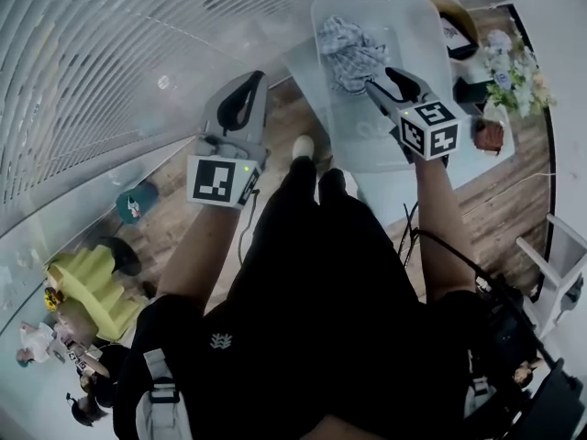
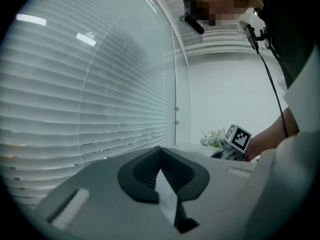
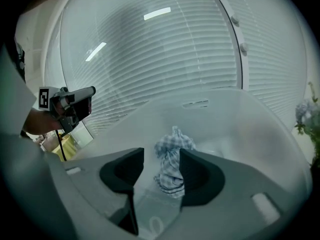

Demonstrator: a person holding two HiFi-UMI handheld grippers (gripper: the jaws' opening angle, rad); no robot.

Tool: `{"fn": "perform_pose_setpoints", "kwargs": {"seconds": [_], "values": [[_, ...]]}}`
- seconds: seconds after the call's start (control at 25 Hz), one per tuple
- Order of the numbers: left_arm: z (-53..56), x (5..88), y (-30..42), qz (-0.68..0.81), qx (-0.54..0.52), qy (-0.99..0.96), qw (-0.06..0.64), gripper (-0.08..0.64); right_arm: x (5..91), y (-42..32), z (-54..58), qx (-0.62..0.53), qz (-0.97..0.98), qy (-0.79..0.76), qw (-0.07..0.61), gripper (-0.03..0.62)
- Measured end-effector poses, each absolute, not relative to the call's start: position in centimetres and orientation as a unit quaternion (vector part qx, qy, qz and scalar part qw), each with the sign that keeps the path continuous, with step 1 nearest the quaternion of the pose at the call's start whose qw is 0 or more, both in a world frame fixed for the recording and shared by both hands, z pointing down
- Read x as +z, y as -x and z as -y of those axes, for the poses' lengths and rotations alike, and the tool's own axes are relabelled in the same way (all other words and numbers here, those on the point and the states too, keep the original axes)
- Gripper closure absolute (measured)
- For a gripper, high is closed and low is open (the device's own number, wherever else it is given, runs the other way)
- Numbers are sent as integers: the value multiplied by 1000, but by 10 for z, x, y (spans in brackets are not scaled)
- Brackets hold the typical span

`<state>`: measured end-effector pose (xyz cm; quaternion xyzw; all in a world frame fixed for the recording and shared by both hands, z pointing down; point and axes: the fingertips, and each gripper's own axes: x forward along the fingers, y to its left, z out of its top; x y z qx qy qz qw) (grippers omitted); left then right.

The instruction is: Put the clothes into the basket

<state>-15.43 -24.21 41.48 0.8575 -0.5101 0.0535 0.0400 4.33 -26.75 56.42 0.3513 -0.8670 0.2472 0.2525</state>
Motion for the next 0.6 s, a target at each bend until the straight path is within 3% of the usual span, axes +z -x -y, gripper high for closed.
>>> {"fn": "perform_pose_setpoints", "kwargs": {"seconds": [0.6], "values": [[227, 374, 123, 494, 37, -869, -1, 555, 462, -81, 267, 150, 884, -430, 103, 382]]}}
